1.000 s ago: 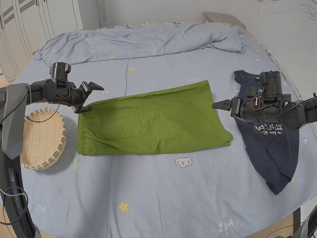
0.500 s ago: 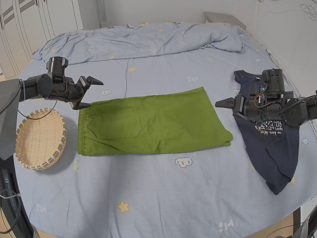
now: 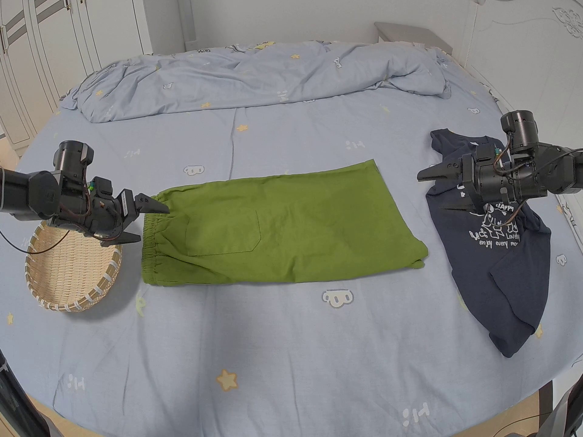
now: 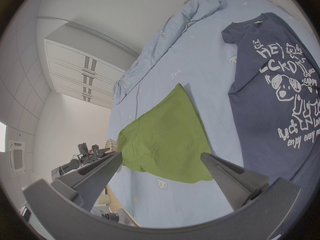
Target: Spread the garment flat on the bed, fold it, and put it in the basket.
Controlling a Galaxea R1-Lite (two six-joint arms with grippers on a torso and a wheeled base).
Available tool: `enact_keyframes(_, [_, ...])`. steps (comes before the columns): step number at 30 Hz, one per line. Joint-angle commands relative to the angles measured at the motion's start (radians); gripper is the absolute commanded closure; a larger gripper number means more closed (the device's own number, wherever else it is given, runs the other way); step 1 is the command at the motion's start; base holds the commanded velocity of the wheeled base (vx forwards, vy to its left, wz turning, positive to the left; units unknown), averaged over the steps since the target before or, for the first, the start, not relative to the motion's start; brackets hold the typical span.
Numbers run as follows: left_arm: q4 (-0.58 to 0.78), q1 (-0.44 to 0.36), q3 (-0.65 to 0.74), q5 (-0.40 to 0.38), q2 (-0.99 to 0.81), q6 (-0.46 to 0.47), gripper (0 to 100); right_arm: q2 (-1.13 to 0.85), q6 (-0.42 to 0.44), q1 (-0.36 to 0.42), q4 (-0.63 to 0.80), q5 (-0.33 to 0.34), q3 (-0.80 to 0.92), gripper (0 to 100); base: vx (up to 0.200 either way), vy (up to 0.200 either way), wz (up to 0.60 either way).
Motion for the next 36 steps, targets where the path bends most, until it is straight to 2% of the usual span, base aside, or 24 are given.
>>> enact_keyframes(1, [-0.054, 0.019, 0.096, -0.003, -0.013, 0.040, 0, 0.015, 0.001, -0.027, 0.026, 0.029, -0.024, 0, 0.000, 0.000, 0.00])
enact_keyframes(9, [-0.157, -0.005, 0.133, 0.094, 0.042, 0.045, 0, 0.017, 0.000, -0.018, 0.024, 0.029, -0.013, 0, 0.000, 0.000, 0.00])
enact_keyframes(13, [-0.247, -0.045, 0.158, 0.142, 0.070, 0.045, 0, 0.015, 0.000, -0.016, 0.024, 0.029, -0.010, 0, 0.000, 0.000, 0.00])
enact_keyframes(17, [-0.277, -0.081, 0.153, 0.200, 0.098, 0.043, 0, 0.015, 0.001, -0.016, 0.024, 0.029, -0.008, 0, 0.000, 0.000, 0.00])
enact_keyframes(26, [-0.310, -0.087, 0.133, 0.217, 0.125, 0.045, 0, 0.015, 0.000, -0.016, 0.022, 0.028, -0.002, 0, 0.000, 0.000, 0.00])
enact_keyframes(36, [-0.310, -0.056, 0.125, 0.217, 0.111, 0.043, 0, 0.017, 0.000, -0.013, 0.022, 0.028, 0.002, 0, 0.000, 0.000, 0.00])
